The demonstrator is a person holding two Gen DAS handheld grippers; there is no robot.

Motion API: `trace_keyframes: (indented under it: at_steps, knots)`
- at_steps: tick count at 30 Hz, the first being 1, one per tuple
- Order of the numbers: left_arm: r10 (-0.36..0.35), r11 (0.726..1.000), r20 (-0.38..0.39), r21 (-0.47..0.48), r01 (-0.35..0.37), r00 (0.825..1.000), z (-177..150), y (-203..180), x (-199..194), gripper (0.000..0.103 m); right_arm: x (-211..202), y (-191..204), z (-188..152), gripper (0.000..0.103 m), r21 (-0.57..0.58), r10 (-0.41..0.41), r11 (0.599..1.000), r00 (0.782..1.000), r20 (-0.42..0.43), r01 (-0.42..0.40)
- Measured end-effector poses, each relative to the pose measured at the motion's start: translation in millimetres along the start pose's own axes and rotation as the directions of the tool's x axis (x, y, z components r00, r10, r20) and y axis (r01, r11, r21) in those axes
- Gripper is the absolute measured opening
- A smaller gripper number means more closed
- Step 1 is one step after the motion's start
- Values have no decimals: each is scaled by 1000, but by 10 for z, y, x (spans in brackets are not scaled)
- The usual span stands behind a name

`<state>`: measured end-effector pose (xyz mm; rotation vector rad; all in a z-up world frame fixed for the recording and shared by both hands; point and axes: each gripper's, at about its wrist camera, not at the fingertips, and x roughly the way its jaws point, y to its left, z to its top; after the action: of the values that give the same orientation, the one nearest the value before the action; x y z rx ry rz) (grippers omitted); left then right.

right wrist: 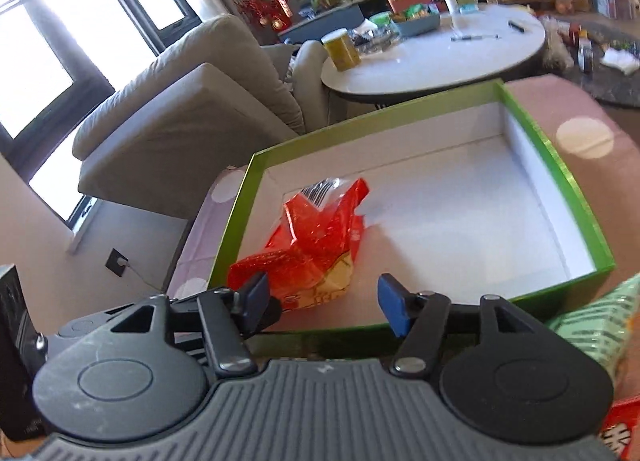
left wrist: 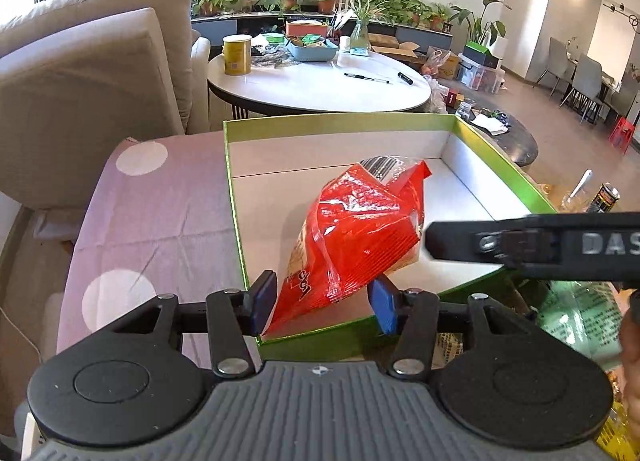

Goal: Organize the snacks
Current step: 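Withdraw the right tool and move it to the yellow striped bag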

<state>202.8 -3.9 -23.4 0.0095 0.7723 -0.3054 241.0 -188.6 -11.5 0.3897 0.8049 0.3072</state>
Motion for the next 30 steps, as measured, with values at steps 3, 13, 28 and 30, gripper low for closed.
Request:
trace_keyframes:
  at_steps: [3,13,28,30]
  knots:
    - [-2,1000,1,-17,2,1000,-29,1,-92,48,-189,12,-49,64,-64,-7,998,999,53,11]
    - [40,997,136,60,-48,990,-282,-200,-758,84,-758,12,-277,66,-228,27,973,983,179,15]
    - [-88,996,88,-21,90,992,-992,-478,-1025,87,-1057,-167,-890,66,-243,-15,969,989,146,51]
    - [-97,995,72,-14,98,993,-1061,-542,-1007,87,-1088,-206,-967,66,-234,-42,970,990,132,72]
